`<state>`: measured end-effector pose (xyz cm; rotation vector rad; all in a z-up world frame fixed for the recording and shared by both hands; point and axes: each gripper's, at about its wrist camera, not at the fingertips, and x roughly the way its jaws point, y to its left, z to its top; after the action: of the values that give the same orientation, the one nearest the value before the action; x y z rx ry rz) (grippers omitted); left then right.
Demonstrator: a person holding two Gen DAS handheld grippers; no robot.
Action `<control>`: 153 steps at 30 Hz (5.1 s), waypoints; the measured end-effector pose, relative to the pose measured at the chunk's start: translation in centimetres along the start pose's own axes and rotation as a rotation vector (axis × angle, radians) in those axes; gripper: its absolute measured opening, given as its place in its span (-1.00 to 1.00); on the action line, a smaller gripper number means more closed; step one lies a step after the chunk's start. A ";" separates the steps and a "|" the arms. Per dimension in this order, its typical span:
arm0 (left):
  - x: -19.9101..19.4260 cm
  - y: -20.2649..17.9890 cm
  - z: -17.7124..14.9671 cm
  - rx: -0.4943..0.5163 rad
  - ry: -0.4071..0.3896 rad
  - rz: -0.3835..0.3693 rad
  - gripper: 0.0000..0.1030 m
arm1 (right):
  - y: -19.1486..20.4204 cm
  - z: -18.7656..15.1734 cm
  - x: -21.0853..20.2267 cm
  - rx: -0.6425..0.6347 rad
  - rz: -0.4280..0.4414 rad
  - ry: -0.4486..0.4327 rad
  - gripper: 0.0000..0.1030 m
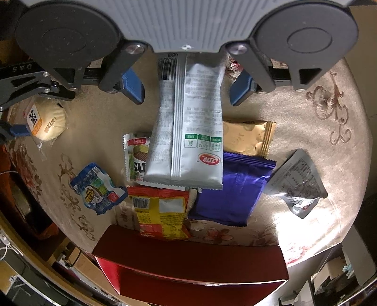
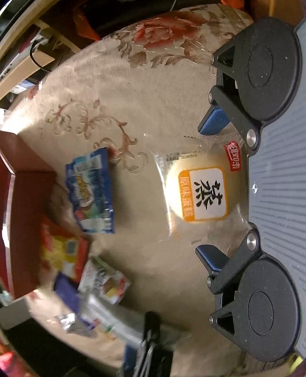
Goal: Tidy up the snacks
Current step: 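Close the right gripper on the wrapped round bun and lift it, then carry the stick pack and bun toward the red box with both grippers, then open the left gripper over the box while the right releases the bun inside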
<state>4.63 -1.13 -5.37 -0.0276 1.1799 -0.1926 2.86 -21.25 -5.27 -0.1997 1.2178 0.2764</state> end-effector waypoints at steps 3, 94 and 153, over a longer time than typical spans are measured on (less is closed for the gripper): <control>0.1 -0.4 -0.2 0.028 -0.009 0.019 0.55 | 0.7 0.0 0.3 -0.043 -0.029 -0.022 1.00; -1.0 0.6 20.8 -0.103 -0.350 0.110 -0.18 | -1.2 18.6 -4.0 0.306 0.044 -0.454 0.44; 1.5 3.9 22.9 -0.150 -0.309 0.177 0.16 | 0.4 21.7 -1.1 0.190 -0.020 -0.434 0.67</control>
<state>26.79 0.66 1.50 -0.0817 0.8809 0.0556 21.81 -14.47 3.04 0.0146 0.8042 0.1730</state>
